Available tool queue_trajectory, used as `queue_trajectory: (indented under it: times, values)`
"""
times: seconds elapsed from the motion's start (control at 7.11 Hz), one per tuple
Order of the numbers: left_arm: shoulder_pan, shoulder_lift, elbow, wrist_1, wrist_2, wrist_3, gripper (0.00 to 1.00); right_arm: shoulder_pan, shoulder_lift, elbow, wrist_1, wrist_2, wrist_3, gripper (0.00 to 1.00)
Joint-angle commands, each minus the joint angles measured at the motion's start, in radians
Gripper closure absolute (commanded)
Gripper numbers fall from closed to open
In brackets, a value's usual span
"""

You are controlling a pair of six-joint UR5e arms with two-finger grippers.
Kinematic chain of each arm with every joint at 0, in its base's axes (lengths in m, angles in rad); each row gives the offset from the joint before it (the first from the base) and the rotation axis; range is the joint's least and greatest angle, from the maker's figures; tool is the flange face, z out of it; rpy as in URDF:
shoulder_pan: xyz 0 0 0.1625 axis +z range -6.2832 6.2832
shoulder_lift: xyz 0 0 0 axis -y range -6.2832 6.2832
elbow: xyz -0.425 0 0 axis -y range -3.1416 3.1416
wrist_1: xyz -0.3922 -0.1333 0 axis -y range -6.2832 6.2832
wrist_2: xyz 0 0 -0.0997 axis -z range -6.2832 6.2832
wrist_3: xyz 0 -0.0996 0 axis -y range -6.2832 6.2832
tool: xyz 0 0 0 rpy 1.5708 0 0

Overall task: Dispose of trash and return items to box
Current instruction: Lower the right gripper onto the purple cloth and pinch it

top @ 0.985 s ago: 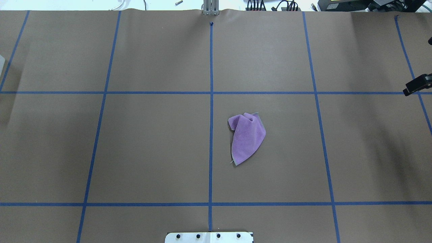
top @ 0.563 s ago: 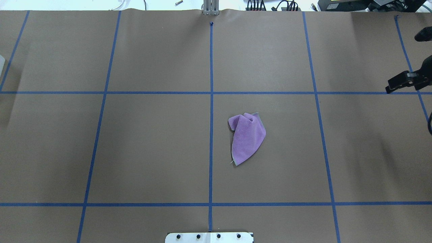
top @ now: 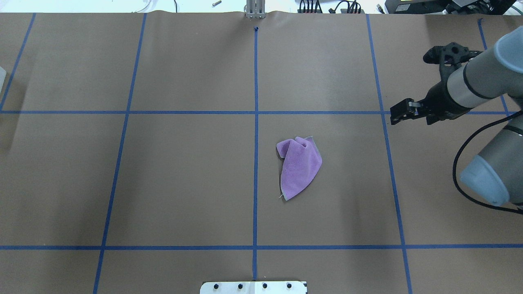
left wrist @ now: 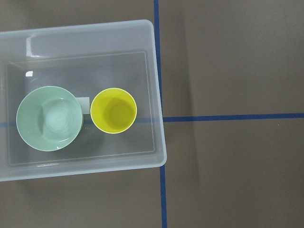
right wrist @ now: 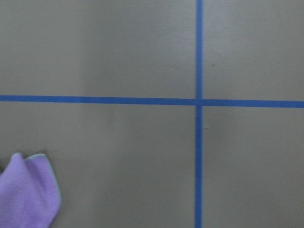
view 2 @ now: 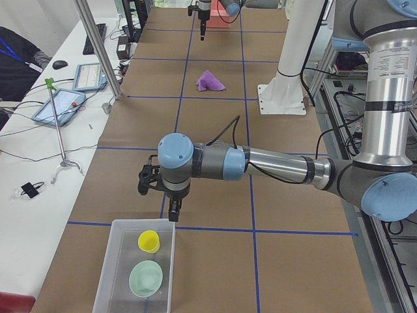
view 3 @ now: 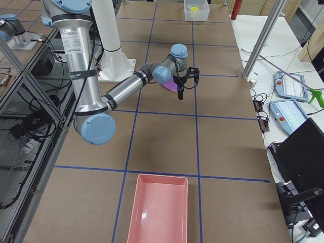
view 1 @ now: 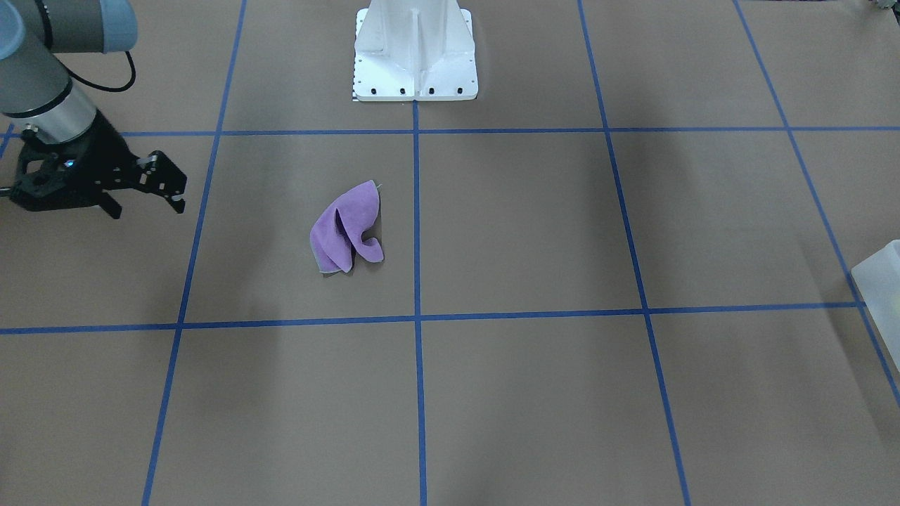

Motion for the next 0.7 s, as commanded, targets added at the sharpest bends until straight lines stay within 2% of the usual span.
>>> queue_trajectory:
  times: [0.0,0.28,0.42,0.56]
  values:
    - [0.017,0.016,0.008,-0.045,-0.001,-0.028,0.01,-0.203,0.117,0.008,-0.036,-0.176,0.189,0.00]
    - [0.017,0.016,0.027,-0.045,-0.004,-0.027,0.01,-0.321,0.258,-0.001,-0.227,-0.294,0.238,0.00]
    - [0.017,0.016,0.034,-0.045,-0.004,-0.025,0.01,-0.363,0.286,-0.036,-0.229,-0.345,0.251,0.00]
    - [0.017,0.019,0.038,-0.045,-0.006,-0.025,0.01,-0.374,0.322,-0.072,-0.228,-0.350,0.256,0.01]
